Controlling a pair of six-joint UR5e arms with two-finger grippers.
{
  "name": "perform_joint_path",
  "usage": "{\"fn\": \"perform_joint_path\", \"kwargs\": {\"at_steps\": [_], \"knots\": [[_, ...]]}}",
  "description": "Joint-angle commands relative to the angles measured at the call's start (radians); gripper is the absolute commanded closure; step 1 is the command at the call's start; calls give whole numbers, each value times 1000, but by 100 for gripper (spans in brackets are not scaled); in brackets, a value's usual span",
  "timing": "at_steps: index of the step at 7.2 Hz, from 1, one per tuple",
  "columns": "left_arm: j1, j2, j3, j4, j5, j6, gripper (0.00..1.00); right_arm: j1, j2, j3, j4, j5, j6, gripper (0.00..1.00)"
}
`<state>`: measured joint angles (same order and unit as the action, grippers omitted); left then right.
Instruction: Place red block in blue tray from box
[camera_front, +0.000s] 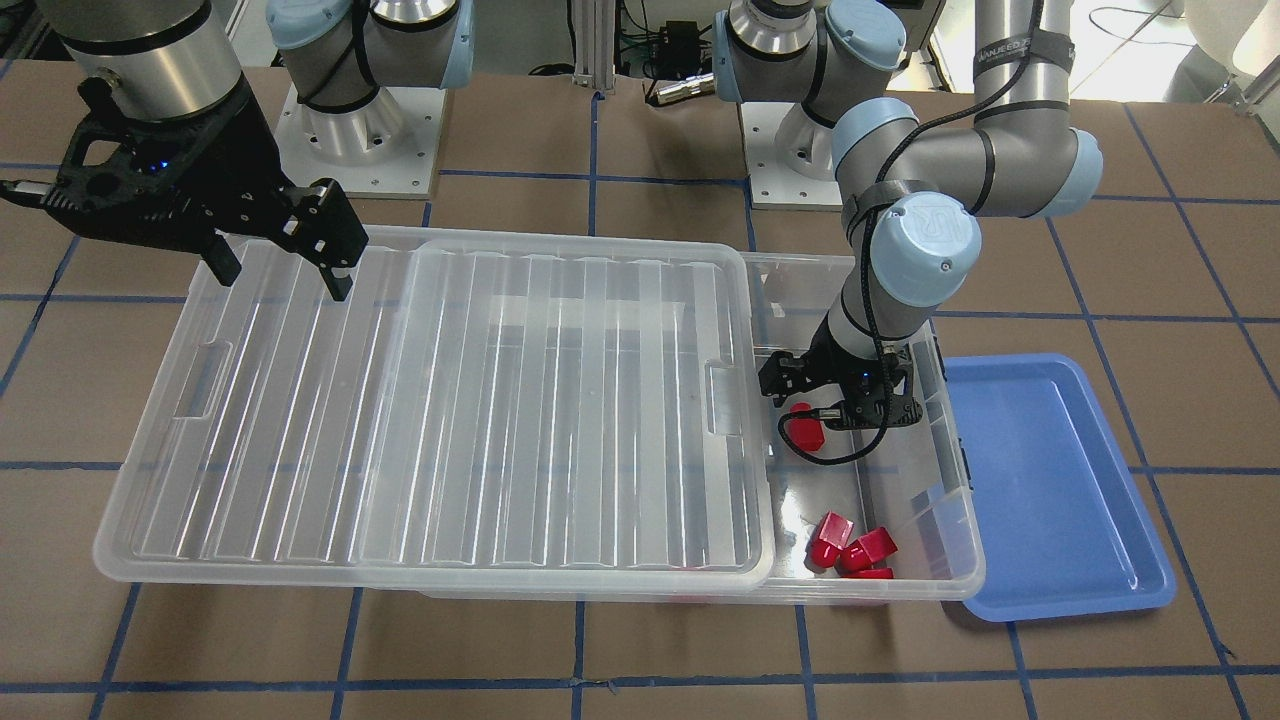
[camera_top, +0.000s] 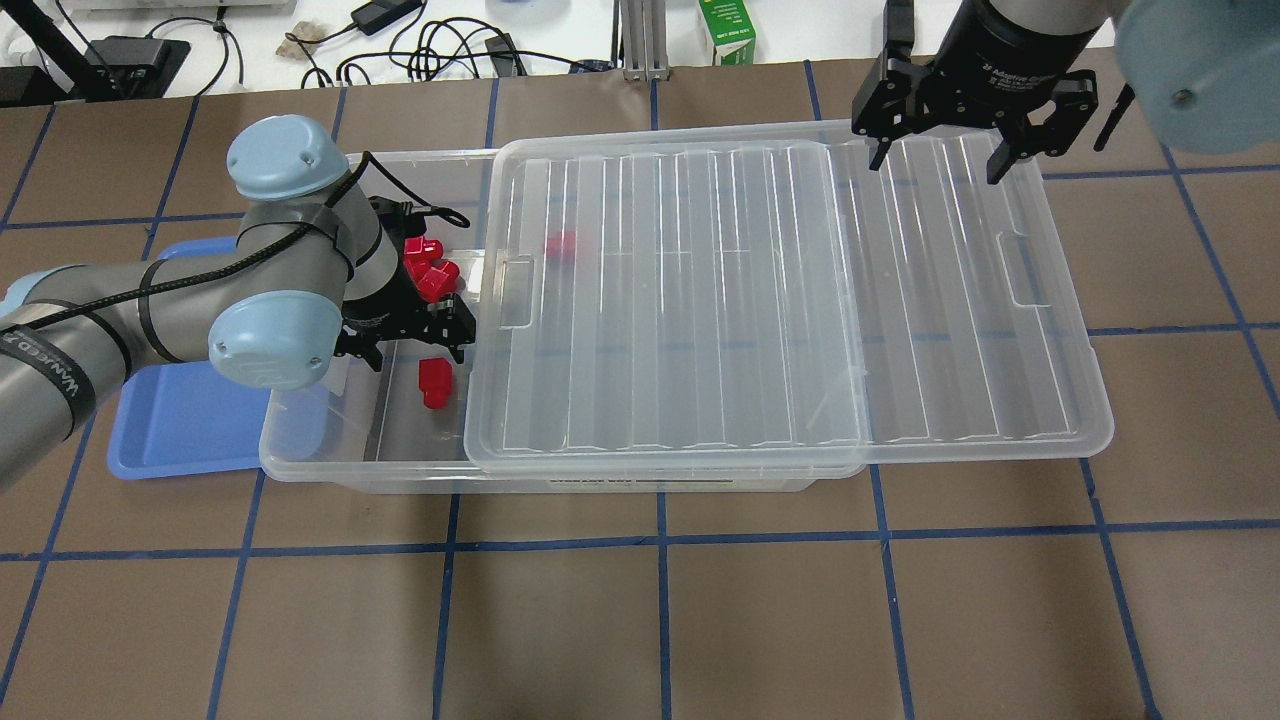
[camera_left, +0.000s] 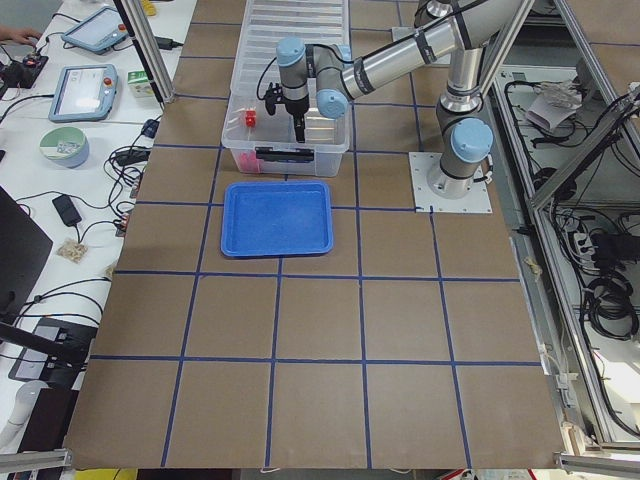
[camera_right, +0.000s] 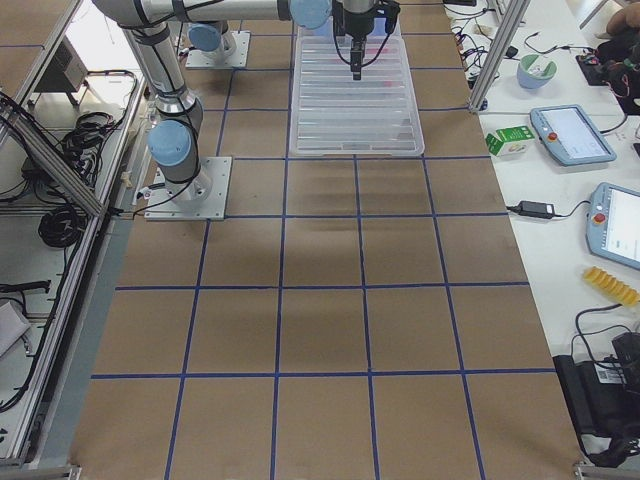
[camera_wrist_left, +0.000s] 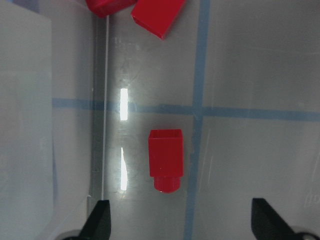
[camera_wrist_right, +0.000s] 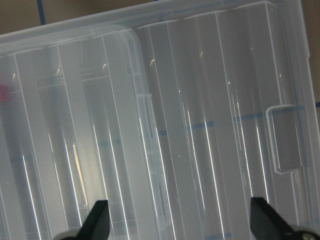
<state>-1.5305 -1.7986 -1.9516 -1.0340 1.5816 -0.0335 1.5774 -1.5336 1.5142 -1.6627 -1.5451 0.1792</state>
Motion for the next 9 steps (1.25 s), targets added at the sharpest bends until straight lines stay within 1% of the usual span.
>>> {"fn": "perform_joint_path", "kwargs": {"at_steps": [1, 4, 5, 6, 7, 8, 9], "knots": [[19, -59, -41, 102, 0, 0, 0, 3, -3, 6, 0, -19, -9, 0], [18, -122, -46, 153, 0, -28, 0, 3, 0, 8, -2, -17, -10, 0], [18, -131, -47, 154, 0, -28, 22, 3, 0, 8, -2, -21, -9, 0], [18, -133, -49, 155, 0, -26, 45, 0, 0, 9, 0, -21, -10, 0], [18, -124, -47, 157, 0, -26, 60, 1, 0, 9, 1, -21, -10, 0], [16, -111, -47, 157, -3, -26, 70, 1, 0, 9, 0, -21, -10, 0], [13, -101, -43, 154, -8, -28, 75, 1, 0, 9, 1, -21, -10, 0]]}}
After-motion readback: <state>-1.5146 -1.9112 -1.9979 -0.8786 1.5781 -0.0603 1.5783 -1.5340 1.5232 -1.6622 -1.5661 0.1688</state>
